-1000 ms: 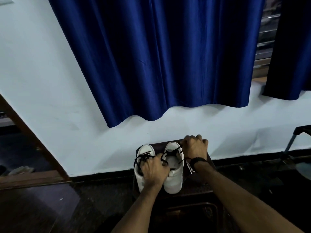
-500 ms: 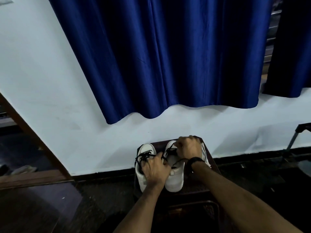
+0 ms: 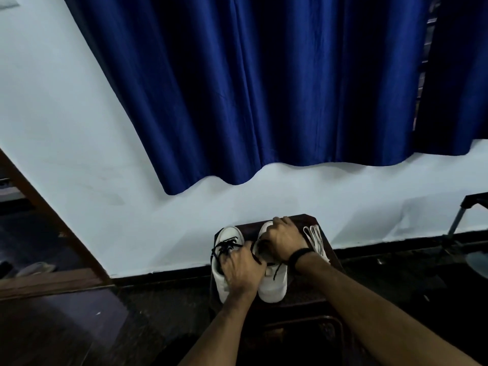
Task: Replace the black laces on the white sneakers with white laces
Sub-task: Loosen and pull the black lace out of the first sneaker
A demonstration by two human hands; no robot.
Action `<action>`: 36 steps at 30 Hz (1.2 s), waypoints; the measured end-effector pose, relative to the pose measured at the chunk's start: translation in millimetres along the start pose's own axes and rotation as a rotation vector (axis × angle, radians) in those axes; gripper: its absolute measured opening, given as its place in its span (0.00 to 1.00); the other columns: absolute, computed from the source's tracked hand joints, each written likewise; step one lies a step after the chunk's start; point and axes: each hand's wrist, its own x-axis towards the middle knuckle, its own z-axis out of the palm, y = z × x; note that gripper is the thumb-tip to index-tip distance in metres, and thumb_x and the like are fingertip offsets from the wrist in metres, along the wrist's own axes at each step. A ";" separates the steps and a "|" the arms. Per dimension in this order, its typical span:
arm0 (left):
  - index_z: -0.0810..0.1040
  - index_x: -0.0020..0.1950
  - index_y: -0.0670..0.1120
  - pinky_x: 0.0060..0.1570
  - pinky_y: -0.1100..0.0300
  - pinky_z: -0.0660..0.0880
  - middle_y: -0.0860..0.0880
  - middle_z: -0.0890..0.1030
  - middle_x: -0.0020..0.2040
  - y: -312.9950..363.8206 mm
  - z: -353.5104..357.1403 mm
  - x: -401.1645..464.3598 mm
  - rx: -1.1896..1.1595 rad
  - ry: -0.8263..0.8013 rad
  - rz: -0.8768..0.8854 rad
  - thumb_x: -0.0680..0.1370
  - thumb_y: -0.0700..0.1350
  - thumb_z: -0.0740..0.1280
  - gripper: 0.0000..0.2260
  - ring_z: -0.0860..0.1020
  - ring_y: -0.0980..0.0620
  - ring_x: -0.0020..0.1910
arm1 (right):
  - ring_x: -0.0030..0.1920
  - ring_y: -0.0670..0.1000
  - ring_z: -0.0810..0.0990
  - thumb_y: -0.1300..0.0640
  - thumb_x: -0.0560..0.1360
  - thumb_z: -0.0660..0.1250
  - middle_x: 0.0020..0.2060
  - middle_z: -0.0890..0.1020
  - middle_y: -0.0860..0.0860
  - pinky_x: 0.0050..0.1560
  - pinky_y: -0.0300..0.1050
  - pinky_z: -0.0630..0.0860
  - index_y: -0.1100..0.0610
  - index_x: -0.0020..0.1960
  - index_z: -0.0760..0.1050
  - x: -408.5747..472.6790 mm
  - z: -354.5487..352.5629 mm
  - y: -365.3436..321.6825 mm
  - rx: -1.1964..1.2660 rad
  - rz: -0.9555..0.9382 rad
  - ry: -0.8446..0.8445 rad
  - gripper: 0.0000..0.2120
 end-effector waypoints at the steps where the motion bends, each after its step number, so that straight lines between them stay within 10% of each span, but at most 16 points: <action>1: 0.82 0.45 0.51 0.49 0.51 0.73 0.45 0.84 0.36 -0.3 1.2 -0.3 0.009 0.015 0.010 0.68 0.52 0.67 0.10 0.82 0.42 0.40 | 0.47 0.53 0.78 0.53 0.66 0.69 0.34 0.82 0.48 0.49 0.48 0.65 0.48 0.40 0.83 0.6 0.1 -1.3 -0.026 0.033 0.020 0.06; 11: 0.82 0.49 0.51 0.53 0.50 0.70 0.44 0.85 0.41 1.1 0.9 2.1 0.012 0.068 -0.028 0.77 0.59 0.59 0.16 0.82 0.42 0.47 | 0.46 0.58 0.81 0.59 0.71 0.66 0.44 0.84 0.54 0.48 0.52 0.78 0.53 0.47 0.80 -10.3 -44.7 72.1 0.709 1.026 0.615 0.06; 17: 0.81 0.50 0.50 0.52 0.46 0.65 0.47 0.83 0.43 7.7 -0.1 1.2 0.068 0.047 0.022 0.64 0.48 0.71 0.15 0.79 0.44 0.48 | 0.47 0.58 0.82 0.52 0.72 0.68 0.45 0.84 0.54 0.50 0.48 0.77 0.50 0.49 0.81 -27.5 -39.3 82.5 0.604 0.962 0.219 0.07; 23: 0.74 0.67 0.51 0.61 0.54 0.65 0.52 0.75 0.63 10.1 -2.7 33.9 0.115 -0.124 0.463 0.68 0.44 0.70 0.27 0.70 0.48 0.64 | 0.51 0.55 0.77 0.55 0.65 0.67 0.49 0.78 0.52 0.49 0.46 0.76 0.53 0.53 0.76 -33.5 -6.6 24.4 0.788 0.736 0.347 0.16; 36: 0.80 0.38 0.50 0.42 0.54 0.69 0.54 0.80 0.37 13.0 21.9 39.5 -0.198 0.184 0.461 0.72 0.48 0.67 0.05 0.76 0.51 0.40 | 0.36 0.61 0.79 0.57 0.71 0.65 0.31 0.79 0.55 0.33 0.47 0.69 0.52 0.50 0.68 -37.5 34.9 -24.3 0.925 0.812 0.405 0.10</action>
